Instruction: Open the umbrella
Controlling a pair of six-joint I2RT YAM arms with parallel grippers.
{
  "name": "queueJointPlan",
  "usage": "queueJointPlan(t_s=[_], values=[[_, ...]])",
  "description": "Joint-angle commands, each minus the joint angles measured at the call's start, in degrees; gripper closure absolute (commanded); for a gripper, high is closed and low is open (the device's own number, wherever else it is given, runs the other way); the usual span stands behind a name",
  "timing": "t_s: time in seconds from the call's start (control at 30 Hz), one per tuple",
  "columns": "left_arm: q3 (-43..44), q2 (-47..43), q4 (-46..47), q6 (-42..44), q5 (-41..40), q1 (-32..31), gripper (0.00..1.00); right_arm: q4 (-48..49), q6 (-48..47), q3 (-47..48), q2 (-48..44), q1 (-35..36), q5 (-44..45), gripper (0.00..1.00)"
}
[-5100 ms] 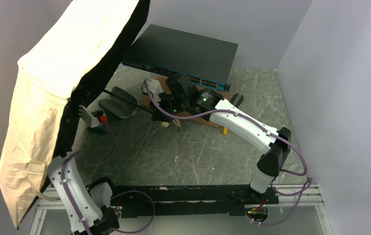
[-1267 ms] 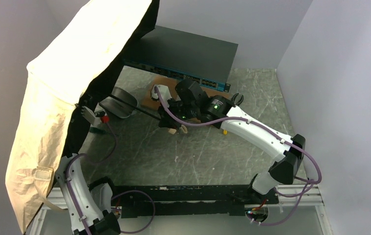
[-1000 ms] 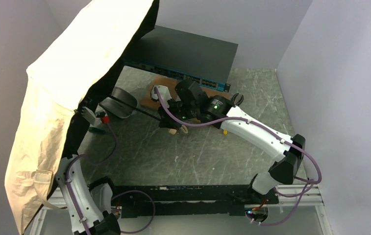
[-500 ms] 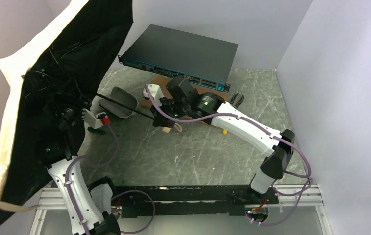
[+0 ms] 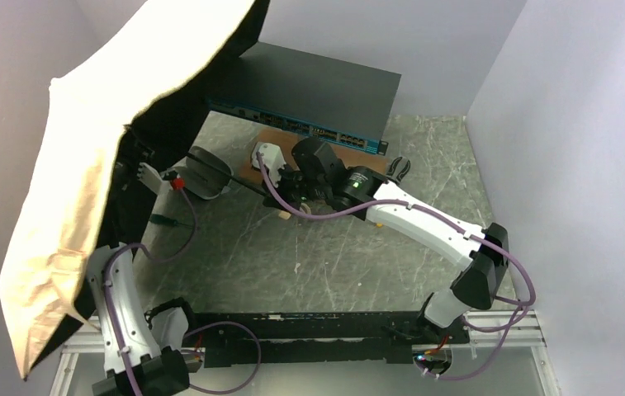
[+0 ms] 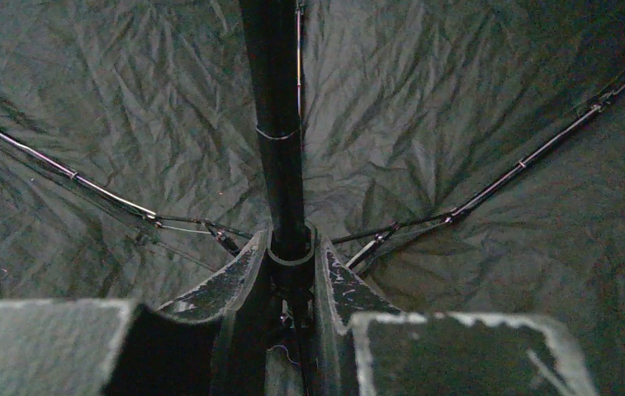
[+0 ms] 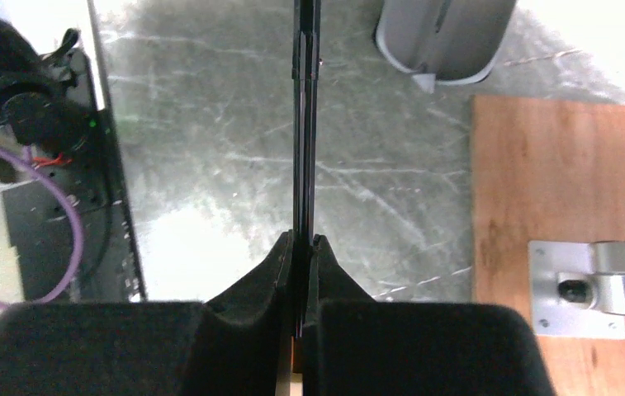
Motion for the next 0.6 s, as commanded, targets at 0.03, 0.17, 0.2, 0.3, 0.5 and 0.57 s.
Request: queueJointPlan(t_s=[0.03,0.17,0.2,0.3,0.5,0.57], values=[[2.2,4.52,18.58,0.53,-15.71,1.42,0.89,2.15,-7.13,-1.7,-4.84,-0.47,-1.85,1.0],[2.44,4.25,17.02,-0.51,-13.43,1.38,0.8,2.95,-5.87,-0.24,-3.94,-0.47,-2.45,1.0],[2.16,3.32,14.97,-0.23,-11.75,1.35,0.76,3.25,-5.36,0.37,-3.54,-0.5,-2.48,1.0],[-0.76,1.06,13.85,1.19,-8.49,0.11,0.6,4.8,-3.51,2.8,-1.67,-0.54,-3.04,1.0],[-3.37,-2.25,6.88,3.34,-5.29,-2.5,0.57,7.38,-1.27,6.6,0.96,-0.49,-2.78,1.0],[-3.05,-3.07,3.22,3.87,-3.51,-2.58,0.53,7.55,-1.11,7.05,1.23,-0.49,-2.74,1.0]])
